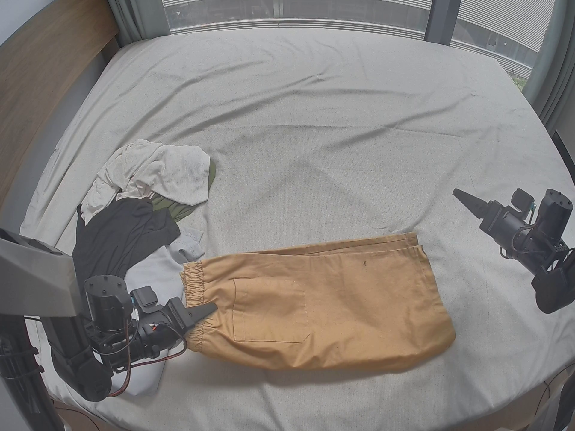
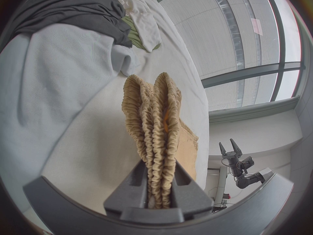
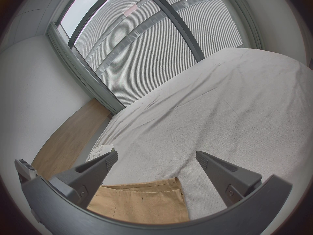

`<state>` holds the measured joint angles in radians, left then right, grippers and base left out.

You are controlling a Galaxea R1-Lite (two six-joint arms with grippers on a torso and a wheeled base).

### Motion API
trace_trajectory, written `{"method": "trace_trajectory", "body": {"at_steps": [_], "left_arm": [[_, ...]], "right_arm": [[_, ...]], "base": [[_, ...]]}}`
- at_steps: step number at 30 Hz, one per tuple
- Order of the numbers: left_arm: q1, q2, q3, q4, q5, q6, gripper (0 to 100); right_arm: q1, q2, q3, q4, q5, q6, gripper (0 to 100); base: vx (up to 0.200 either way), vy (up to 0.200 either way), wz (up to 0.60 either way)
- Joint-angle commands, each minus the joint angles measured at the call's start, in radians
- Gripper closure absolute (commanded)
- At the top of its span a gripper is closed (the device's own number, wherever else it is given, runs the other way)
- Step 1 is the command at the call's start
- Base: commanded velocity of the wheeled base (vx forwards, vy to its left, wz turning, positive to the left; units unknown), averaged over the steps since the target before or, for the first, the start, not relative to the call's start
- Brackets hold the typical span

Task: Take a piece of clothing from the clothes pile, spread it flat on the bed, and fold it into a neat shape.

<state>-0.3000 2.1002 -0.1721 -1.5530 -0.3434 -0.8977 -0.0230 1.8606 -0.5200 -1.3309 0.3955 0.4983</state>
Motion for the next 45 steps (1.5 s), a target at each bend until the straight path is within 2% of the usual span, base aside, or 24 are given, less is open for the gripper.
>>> {"method": "trace_trajectory", "body": {"at_steps": [1, 10, 15, 19, 25, 38, 45], "left_arm": [[0.030, -0.009, 0.020, -0.001, -0.003, 0.003, 100], [0.098, -0.028, 0.022, -0.001, -0.008, 0.011, 100], [0.093, -0.062, 0.028, -0.002, -0.014, 0.011, 100], [0.058, -0.109, 0.016, -0.001, -0.043, 0.008, 100], [-0.028, -0.154, -0.043, 0.001, -0.045, 0.002, 100], [-0.199, -0.118, -0.176, 0.002, -0.049, 0.000, 100], [-0.241, -0.083, -0.216, 0.002, -0.049, 0.002, 100]], "right_arm": [[0.000, 0.003, -0.002, -0.001, 0.000, 0.000, 0], [0.000, 0.011, -0.002, -0.001, 0.000, 0.000, 0], [0.000, 0.011, -0.002, -0.001, 0.000, 0.000, 0], [0.000, 0.011, -0.002, -0.001, 0.000, 0.002, 0], [-0.002, 0.011, -0.005, -0.001, 0.000, 0.002, 0], [-0.038, 0.000, -0.015, -0.001, 0.037, 0.016, 0], [-0.041, -0.034, -0.021, -0.001, 0.039, 0.026, 0]], "base": [[0.000, 0.000, 0.00], [0.000, 0.000, 0.00], [0.000, 0.000, 0.00], [0.000, 0.000, 0.00], [0.000, 0.000, 0.00], [0.000, 0.000, 0.00], [0.000, 0.000, 0.00]]}}
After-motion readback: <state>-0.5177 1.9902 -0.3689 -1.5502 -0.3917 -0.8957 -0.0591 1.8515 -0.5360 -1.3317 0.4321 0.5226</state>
